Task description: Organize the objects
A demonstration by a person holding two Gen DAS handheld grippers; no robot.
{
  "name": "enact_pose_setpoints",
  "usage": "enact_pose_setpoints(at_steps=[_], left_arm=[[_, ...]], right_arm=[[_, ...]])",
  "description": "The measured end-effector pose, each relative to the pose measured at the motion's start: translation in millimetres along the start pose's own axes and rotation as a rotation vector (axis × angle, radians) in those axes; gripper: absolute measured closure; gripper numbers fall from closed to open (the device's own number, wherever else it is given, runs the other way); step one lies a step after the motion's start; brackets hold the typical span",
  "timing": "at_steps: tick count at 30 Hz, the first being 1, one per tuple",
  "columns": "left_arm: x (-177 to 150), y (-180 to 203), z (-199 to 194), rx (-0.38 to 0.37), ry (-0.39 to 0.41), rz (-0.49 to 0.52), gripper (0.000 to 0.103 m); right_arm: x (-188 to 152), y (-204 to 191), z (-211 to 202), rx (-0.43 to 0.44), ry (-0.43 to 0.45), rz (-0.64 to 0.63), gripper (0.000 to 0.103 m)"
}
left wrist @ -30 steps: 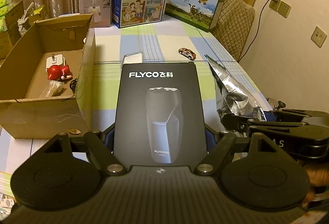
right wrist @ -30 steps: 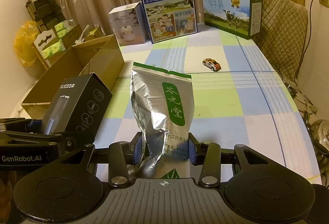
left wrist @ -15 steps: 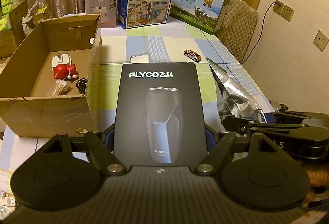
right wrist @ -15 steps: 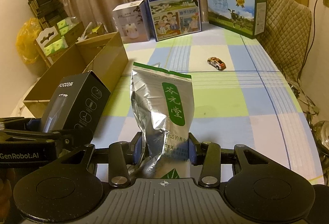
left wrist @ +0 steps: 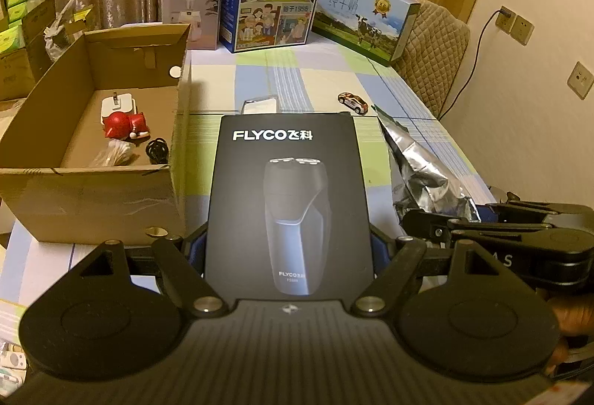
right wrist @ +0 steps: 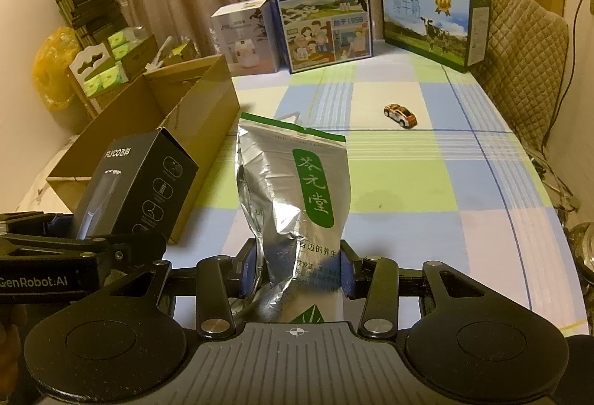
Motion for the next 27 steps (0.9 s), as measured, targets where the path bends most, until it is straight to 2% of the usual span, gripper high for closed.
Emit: enact_pose_setpoints(at_steps=[27], left_arm=[[2.1,-36.2,-28.6,0.033,0.042,-0.033,0.027]], right_arm=[[8.4,-44.0,10.3,0.048,-0.001,-0.047,0.062]])
Point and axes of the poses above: each gripper's, at about its wrist camera, not at the fingertips, and z roughly the way its jaws point, y to its right, x to its top, the point moved 5 cm from there along z, roughly the way its jaws point, and after that the axes turned 2 degrees about -x, right-handed, at the moved point
